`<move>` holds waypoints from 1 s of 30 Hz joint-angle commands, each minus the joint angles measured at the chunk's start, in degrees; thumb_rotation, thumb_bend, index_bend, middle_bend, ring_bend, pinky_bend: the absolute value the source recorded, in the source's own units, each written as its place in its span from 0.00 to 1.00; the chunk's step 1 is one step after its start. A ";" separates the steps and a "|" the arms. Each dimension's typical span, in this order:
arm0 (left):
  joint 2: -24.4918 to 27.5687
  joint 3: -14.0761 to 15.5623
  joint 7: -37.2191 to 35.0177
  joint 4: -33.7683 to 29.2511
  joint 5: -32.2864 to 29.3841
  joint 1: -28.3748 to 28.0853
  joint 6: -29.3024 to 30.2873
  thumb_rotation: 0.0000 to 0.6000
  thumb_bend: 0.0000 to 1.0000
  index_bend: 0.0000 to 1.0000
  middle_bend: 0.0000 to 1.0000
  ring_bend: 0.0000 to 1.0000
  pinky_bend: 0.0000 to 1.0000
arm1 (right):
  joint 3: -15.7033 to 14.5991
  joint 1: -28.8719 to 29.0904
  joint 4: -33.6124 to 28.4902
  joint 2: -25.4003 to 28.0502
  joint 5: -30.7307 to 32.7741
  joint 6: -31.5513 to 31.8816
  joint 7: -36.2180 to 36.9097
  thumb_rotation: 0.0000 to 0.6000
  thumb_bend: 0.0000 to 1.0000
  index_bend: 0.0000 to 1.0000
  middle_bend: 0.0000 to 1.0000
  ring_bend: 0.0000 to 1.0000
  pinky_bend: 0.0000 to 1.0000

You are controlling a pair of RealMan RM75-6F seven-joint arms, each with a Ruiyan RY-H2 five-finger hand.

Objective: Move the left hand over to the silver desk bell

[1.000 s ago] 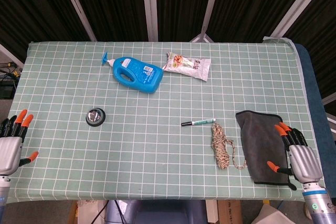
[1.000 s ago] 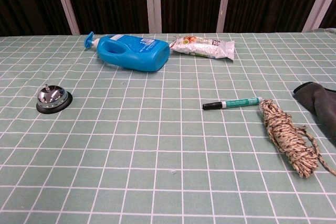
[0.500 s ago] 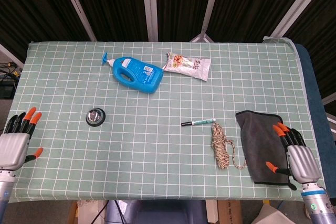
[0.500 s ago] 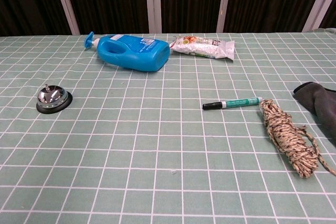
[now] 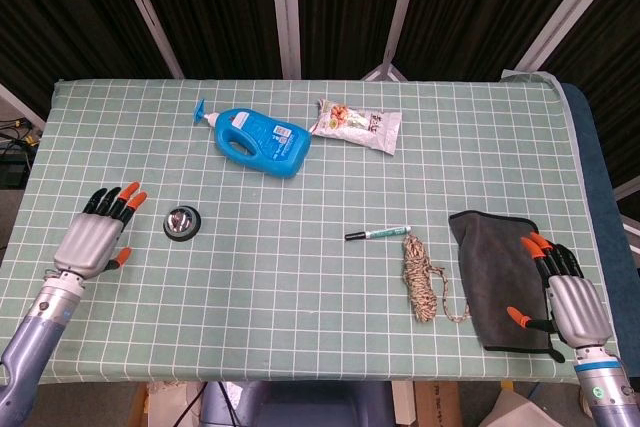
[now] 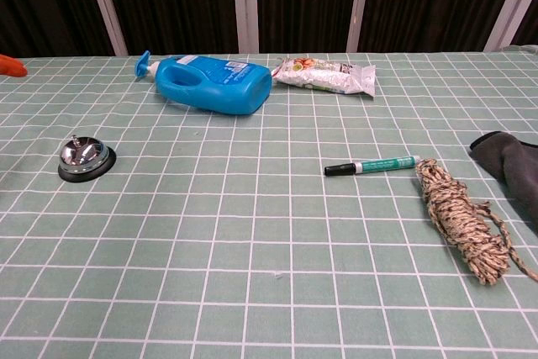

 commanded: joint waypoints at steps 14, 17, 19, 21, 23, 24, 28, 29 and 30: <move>-8.72 0.95 4.77 6.79 -6.21 -5.76 -6.50 1.00 0.67 0.00 0.00 0.00 0.00 | -0.08 -0.05 -0.04 0.08 0.03 -0.09 0.10 1.00 0.22 0.00 0.00 0.00 0.00; -9.35 1.56 5.11 7.60 -6.61 -5.92 -6.70 1.00 0.67 0.00 0.00 0.00 0.00 | -0.06 -0.07 -0.06 0.09 0.11 -0.09 0.12 1.00 0.22 0.00 0.00 0.00 0.00; -9.83 2.00 5.21 8.38 -7.00 -5.92 -6.86 1.00 0.68 0.00 0.00 0.00 0.00 | -0.02 -0.06 -0.11 0.10 0.23 -0.13 0.19 1.00 0.22 0.00 0.00 0.00 0.00; -10.41 2.51 5.17 9.37 -7.60 -5.83 -7.19 1.00 0.69 0.00 0.00 0.00 0.00 | 0.02 -0.07 -0.14 0.13 0.31 -0.12 0.26 1.00 0.22 0.00 0.00 0.00 0.00; -10.94 3.16 5.18 10.57 -8.26 -5.69 -7.67 1.00 0.69 0.00 0.00 0.00 0.00 | 0.04 -0.07 -0.20 0.13 0.30 -0.12 0.32 1.00 0.22 0.00 0.00 0.00 0.00; -11.26 3.51 5.18 11.18 -8.41 -5.65 -7.91 1.00 0.70 0.00 0.00 0.00 0.00 | 0.05 -0.07 -0.23 0.11 0.29 -0.11 0.47 1.00 0.22 0.00 0.00 0.00 0.00; -12.31 4.96 6.27 13.41 -8.91 -6.00 -9.35 1.00 0.70 0.00 0.00 0.00 0.00 | 0.12 -0.08 -0.17 0.06 0.26 0.00 0.71 1.00 0.22 0.00 0.00 0.00 0.00; -12.55 5.01 6.31 13.65 -9.18 -6.12 -9.59 1.00 0.70 0.00 0.00 0.00 0.00 | 0.16 -0.10 -0.17 0.04 0.22 0.11 0.77 1.00 0.22 0.00 0.00 0.00 0.00; -12.74 4.91 6.19 13.72 -9.43 -6.24 -9.70 1.00 0.70 0.00 0.00 0.00 0.00 | 0.18 -0.13 -0.16 0.03 0.14 0.24 0.82 1.00 0.22 0.00 0.00 0.00 0.00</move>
